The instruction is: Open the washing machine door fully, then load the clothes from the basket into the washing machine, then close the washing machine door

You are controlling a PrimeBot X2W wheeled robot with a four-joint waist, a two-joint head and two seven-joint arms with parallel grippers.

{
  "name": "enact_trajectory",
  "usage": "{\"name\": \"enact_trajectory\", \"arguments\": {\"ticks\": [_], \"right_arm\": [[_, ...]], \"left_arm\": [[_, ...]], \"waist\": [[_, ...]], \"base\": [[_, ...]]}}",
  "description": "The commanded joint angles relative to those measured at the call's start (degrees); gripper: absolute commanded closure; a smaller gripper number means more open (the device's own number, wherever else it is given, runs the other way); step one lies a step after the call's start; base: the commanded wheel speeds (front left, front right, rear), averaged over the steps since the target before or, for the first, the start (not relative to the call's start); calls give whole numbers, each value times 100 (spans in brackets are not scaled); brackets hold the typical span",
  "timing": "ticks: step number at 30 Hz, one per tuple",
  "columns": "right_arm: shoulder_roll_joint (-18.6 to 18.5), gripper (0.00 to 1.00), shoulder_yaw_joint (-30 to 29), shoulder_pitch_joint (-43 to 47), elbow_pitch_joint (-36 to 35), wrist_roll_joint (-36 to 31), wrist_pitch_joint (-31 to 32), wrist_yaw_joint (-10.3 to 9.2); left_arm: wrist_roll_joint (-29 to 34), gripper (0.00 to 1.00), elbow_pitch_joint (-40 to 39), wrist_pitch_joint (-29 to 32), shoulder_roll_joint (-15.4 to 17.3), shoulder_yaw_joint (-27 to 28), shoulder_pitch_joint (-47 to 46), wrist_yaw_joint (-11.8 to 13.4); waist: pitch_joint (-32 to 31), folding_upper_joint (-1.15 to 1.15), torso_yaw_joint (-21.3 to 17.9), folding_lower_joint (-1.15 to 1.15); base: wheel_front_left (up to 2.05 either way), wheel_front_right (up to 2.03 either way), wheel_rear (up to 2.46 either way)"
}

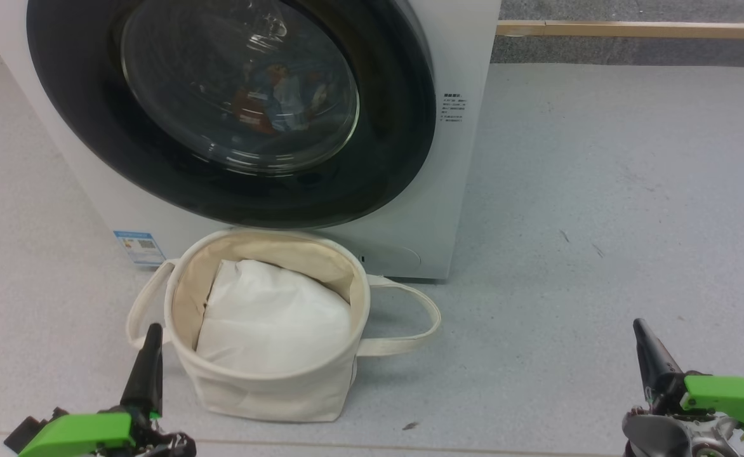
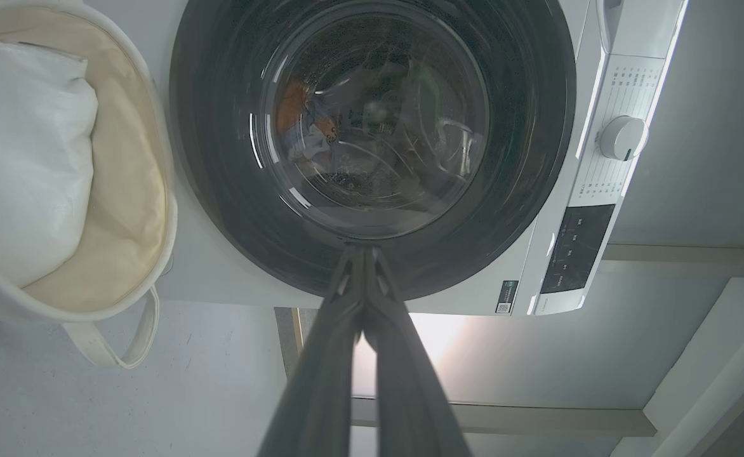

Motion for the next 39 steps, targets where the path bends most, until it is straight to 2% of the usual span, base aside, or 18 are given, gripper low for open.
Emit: {"name": "enact_trajectory", "arguments": {"ticks": [1,39], "right_arm": [[-105,100,132,-263,-216,52,-46,0],[-195,100,253,-255,-228,158,-142,0]], "left_arm": [[-15,100,-222,44,27,198,-240,2],[-15,100,-222,44,27,198,-240,2]], "waist": [[0,0,0,0],[0,0,0,0]], "base": [[0,0,0],[0,0,0]]}}
